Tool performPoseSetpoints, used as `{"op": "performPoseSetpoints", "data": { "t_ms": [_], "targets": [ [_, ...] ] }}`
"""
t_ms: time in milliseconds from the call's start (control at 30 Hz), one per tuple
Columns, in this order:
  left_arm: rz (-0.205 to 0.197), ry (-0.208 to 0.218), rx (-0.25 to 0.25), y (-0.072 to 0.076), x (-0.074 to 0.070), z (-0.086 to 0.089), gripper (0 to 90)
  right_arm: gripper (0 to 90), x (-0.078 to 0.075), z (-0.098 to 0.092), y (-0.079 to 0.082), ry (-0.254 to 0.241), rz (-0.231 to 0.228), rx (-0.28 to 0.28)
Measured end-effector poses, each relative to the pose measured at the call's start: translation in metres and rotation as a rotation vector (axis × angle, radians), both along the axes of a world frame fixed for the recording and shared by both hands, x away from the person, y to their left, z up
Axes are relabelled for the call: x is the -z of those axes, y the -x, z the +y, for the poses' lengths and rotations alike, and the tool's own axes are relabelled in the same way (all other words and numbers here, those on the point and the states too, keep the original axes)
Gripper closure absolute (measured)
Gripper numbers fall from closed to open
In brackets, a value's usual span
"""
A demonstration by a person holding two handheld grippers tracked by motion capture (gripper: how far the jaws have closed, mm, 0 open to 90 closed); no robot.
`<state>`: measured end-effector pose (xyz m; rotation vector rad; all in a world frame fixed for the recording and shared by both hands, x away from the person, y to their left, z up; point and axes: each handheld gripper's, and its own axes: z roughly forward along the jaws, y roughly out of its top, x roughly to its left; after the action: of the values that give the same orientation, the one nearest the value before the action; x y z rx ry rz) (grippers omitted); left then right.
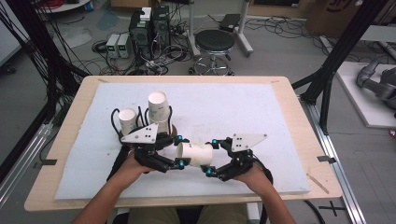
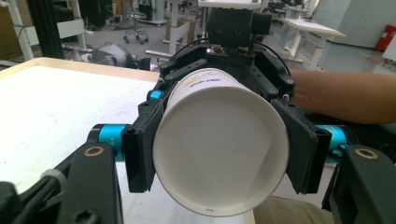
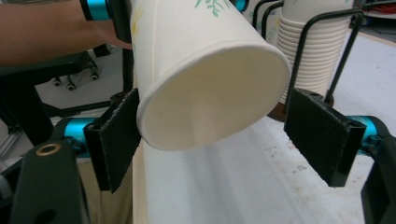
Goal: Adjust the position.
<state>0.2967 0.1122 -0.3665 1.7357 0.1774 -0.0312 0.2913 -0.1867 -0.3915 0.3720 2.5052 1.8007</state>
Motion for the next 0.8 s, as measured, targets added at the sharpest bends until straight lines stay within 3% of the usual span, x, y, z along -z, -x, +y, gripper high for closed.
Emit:
{"op": "performPoseSetpoints", "data": {
  "t_ms": [367, 733, 800],
  "targets": [
    [0.008, 0.012, 0.03, 0.0004, 0.002, 0.0034, 37.2, 30.6, 0.0042, -0.0035, -0.0007, -0.068, 0.017, -0.062],
    [0.009, -0.025, 0.019, 0.0051, 0.0029, 0.0008, 36.6, 37.9, -0.0017, -0.0078, -0.0003, -0.016, 0.016, -0.08],
    [0.022, -0.065, -0.029, 0.0069, 0.0032, -0.0018, 23.8, 37.7, -0.0029, -0.0085, -0.0004, -0.005, 0.013, -0.082]
  ]
}}
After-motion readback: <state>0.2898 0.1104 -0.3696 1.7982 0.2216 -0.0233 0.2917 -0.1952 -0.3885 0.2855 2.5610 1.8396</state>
